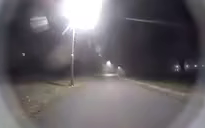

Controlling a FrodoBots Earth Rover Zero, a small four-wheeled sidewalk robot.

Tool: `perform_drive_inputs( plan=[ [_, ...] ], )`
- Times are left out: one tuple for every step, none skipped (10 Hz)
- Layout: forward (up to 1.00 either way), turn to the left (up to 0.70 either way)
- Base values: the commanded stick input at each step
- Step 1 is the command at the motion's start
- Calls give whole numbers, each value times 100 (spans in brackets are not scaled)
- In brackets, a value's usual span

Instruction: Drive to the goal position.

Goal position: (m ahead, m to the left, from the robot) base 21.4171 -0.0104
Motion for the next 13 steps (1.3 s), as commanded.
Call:
perform_drive_inputs(
  plan=[
    [100,0],
    [100,0],
    [100,0],
    [100,0],
    [100,0],
    [100,1],
    [100,3],
    [100,10],
    [100,15],
    [100,19],
    [100,16],
    [100,9],
    [100,8]
  ],
)
